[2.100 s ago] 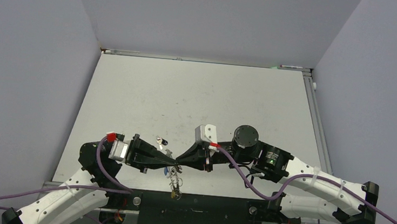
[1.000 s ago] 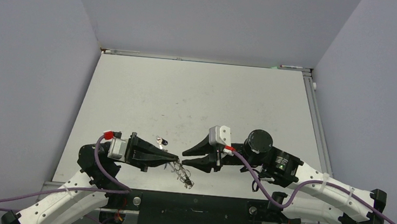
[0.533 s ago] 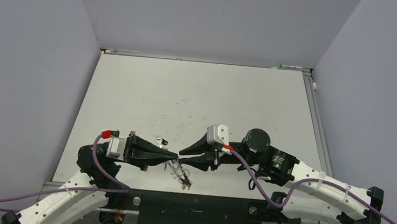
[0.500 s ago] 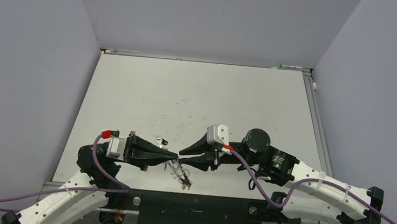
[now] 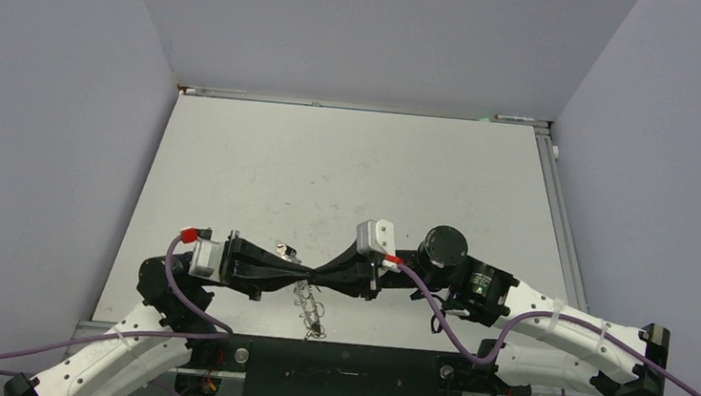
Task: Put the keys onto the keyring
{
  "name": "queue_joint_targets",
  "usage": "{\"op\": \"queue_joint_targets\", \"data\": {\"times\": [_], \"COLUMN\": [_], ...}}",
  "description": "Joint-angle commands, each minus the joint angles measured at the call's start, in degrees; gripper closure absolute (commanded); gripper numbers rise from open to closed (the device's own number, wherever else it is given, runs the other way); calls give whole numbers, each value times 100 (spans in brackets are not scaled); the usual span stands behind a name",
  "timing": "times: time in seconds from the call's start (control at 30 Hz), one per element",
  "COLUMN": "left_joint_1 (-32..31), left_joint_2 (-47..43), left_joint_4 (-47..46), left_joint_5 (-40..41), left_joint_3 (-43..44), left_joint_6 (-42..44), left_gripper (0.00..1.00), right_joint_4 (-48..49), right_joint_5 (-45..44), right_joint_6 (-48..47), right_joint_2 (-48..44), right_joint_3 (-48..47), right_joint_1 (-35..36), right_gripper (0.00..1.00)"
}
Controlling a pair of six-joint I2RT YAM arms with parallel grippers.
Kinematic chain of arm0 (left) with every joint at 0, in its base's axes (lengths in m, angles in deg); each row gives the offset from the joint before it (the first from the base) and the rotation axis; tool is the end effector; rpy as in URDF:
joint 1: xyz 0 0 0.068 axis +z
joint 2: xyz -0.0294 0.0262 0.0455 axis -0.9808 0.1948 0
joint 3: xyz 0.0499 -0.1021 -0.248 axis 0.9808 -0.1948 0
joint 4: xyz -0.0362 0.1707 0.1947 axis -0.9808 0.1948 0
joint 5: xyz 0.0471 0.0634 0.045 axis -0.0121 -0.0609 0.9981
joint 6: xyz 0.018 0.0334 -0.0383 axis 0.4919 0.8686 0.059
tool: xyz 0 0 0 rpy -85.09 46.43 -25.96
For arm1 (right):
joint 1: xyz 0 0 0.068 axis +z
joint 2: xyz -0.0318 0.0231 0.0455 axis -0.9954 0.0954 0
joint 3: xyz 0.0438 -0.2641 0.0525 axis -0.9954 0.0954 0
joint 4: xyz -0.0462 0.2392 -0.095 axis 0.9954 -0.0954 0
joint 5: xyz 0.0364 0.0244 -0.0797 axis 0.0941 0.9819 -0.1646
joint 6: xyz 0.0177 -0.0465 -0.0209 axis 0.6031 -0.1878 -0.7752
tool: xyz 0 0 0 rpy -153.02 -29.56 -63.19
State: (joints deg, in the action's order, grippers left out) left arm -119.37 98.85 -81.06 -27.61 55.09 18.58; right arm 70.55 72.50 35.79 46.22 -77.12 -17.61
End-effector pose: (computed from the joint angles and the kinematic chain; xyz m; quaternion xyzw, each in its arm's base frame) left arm 0.0700 -0.0936 0.3353 0.4002 0.3348 -0.5953 0.6111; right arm 0.0724 0.2209 0.3786 -0.5447 0.4348 0.5480 0.4625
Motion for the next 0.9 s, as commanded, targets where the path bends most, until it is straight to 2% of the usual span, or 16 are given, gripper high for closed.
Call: {"op": "queue_joint_targets", "data": {"times": [0.0, 0.03, 0.07, 0.1, 0.17, 0.27, 0.33, 0.63, 0.77, 0.87], "left_joint_1": [17, 19, 20, 21, 17, 22, 26, 19, -4, -58], "left_joint_2": [-150, -195, -254, -309, -429, -577, -662, -660, -744, -695], "left_joint_4": [-135, 10, 170, 306, 562, 995, 1275, 3072, 3446, 3615], "left_joint_5": [193, 211, 244, 279, 334, 382, 362, 190, 401, 405], "left_joint_3": [61, 75, 87, 97, 128, 198, 249, 638, 597, 613], "left_joint_6": [116, 204, 312, 431, 630, 961, 1164, 2478, 2911, 3075], "left_gripper": [100, 95, 80, 71, 46, 27, 23, 20, 18, 22], "right_joint_4": [41, -130, -373, -707, -1413, -2414, -3048, -5493, -6404, -6836], "right_joint_5": [-71, -192, -396, -644, -989, -1400, -1634, -2618, -2835, -2741], "right_joint_6": [-136, -174, -195, -211, -278, -249, -205, 314, 639, 769], "right_joint_2": [-12, -40, -54, -45, 54, 292, 510, 1735, 2232, 2446], "right_joint_3": [-313, -391, -499, -661, -1023, -1609, -1995, -3656, -4147, -4307], "right_joint_1": [53, 58, 56, 49, 46, 50, 56, 63, 56, 42], "right_gripper": [95, 95, 95, 95, 95, 95, 95, 95, 95, 95]}}
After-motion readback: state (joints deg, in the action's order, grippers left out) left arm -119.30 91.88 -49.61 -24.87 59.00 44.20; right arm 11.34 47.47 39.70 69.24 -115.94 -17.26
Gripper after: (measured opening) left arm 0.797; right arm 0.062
